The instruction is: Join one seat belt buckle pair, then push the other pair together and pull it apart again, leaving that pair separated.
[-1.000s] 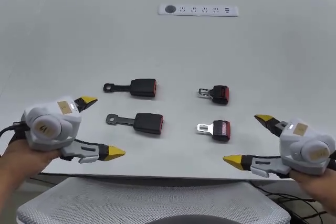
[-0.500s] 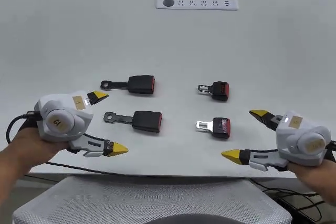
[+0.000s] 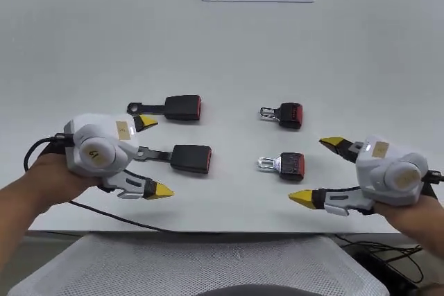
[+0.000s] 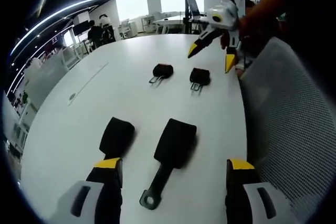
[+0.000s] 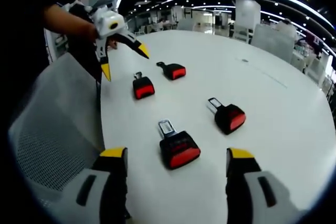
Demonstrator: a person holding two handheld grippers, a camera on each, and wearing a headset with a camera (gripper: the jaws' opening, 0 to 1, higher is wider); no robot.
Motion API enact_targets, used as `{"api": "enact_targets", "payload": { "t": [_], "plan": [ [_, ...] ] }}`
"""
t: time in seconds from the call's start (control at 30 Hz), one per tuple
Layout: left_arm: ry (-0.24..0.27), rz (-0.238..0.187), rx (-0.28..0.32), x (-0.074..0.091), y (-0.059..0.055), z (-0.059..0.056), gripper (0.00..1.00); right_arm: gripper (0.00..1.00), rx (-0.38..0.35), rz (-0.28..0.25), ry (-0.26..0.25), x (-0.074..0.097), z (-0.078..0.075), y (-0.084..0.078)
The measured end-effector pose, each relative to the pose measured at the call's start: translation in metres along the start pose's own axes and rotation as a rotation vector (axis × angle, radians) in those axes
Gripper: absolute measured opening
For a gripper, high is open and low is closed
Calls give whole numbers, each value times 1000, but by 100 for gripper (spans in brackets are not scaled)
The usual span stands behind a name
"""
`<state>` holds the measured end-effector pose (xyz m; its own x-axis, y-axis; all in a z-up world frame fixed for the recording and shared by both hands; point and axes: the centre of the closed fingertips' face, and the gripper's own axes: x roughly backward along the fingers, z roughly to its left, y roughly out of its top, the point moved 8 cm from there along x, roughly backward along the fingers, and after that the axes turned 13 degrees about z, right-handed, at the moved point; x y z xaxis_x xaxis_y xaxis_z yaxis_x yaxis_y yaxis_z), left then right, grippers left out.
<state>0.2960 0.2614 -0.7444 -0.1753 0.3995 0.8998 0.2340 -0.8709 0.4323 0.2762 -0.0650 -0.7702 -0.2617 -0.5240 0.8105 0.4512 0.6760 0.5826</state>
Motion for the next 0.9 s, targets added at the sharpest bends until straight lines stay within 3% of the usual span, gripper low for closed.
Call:
{"api": "enact_targets", "payload": {
  "t": [0.33, 0.67, 0.9],
  "plan": [
    [-51, 52, -88, -26, 0, 7, 77, 75, 26, 37, 49, -14, -5, -1],
    [-110, 77, -114, -52, 3, 14, 73, 67, 57, 68, 89, -24, -12, 0],
    [-142, 84, -150, -58, 8, 18, 64, 55, 111, 107, 131, -30, -15, 1]
  ]
}}
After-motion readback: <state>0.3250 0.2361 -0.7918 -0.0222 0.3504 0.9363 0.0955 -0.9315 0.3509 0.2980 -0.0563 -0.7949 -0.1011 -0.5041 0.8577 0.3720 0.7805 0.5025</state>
